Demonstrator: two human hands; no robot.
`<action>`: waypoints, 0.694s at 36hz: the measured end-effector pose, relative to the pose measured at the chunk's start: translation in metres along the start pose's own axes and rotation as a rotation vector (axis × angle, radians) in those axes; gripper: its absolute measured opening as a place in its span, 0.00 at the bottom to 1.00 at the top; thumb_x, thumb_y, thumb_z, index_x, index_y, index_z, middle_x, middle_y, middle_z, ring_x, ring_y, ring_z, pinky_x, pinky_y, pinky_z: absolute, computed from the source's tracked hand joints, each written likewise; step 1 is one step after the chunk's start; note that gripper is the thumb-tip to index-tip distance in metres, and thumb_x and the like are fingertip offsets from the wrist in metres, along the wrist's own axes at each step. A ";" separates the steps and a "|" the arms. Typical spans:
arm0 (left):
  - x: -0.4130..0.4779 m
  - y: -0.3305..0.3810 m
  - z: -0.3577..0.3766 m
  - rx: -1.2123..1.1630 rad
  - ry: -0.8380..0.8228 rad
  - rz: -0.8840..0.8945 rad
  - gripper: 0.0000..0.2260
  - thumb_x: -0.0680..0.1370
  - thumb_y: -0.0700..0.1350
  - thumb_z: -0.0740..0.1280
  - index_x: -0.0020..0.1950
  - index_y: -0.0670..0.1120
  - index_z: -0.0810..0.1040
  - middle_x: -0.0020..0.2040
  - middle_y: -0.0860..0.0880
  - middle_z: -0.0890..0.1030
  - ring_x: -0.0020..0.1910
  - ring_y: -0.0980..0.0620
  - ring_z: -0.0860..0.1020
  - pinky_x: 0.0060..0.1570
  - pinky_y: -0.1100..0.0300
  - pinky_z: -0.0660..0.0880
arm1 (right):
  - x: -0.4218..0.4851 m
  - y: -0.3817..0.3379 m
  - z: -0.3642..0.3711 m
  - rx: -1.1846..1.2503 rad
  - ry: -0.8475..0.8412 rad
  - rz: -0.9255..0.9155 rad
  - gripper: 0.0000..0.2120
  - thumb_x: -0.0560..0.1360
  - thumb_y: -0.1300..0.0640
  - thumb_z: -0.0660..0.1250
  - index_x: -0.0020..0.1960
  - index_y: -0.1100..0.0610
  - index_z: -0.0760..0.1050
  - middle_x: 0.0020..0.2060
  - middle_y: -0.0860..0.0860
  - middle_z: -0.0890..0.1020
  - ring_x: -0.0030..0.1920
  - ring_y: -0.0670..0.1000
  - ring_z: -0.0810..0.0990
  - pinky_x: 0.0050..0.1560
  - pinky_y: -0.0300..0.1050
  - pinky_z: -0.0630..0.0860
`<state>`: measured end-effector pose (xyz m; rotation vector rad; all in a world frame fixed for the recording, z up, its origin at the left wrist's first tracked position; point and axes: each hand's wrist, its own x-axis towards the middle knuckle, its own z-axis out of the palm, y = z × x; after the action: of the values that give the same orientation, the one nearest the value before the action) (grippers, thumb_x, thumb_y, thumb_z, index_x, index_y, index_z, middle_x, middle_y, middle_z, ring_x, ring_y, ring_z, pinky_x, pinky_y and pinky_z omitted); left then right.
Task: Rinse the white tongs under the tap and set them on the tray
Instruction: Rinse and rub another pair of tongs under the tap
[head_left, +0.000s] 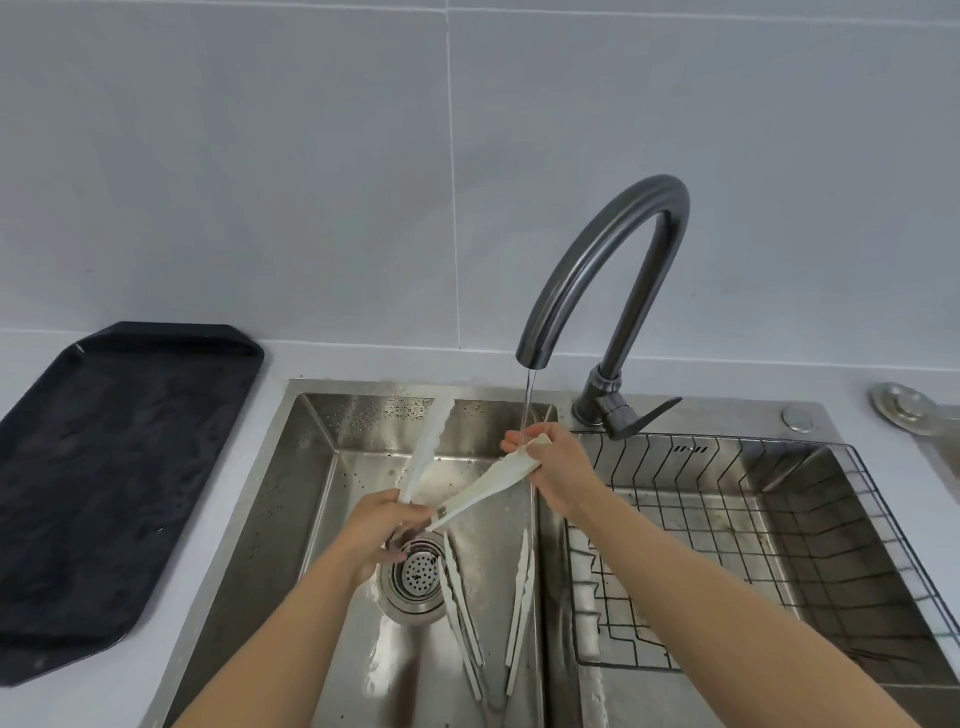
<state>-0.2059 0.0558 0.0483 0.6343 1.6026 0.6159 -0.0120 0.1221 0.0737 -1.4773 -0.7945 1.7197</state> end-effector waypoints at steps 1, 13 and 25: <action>0.001 0.001 0.000 -0.037 0.000 0.007 0.04 0.71 0.37 0.70 0.41 0.43 0.76 0.39 0.46 0.78 0.43 0.49 0.76 0.50 0.49 0.76 | 0.001 0.001 -0.002 -0.098 0.002 -0.017 0.11 0.76 0.75 0.51 0.47 0.61 0.66 0.63 0.67 0.73 0.62 0.63 0.75 0.63 0.60 0.72; 0.007 0.014 0.013 -0.151 0.033 0.189 0.10 0.70 0.31 0.68 0.42 0.46 0.76 0.40 0.50 0.77 0.41 0.53 0.74 0.42 0.60 0.64 | 0.010 -0.007 -0.016 -1.087 0.077 -0.145 0.10 0.71 0.53 0.68 0.42 0.57 0.69 0.35 0.51 0.75 0.39 0.53 0.75 0.40 0.47 0.73; 0.003 0.014 0.007 -0.142 0.042 0.295 0.12 0.63 0.34 0.74 0.42 0.44 0.78 0.45 0.42 0.77 0.48 0.46 0.74 0.51 0.53 0.67 | 0.005 -0.016 0.005 -1.608 0.025 -0.181 0.27 0.70 0.33 0.62 0.49 0.58 0.74 0.38 0.50 0.75 0.42 0.53 0.76 0.41 0.44 0.73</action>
<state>-0.1981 0.0680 0.0552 0.7623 1.4997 0.9569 -0.0153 0.1351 0.0844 -2.1508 -2.4788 0.6854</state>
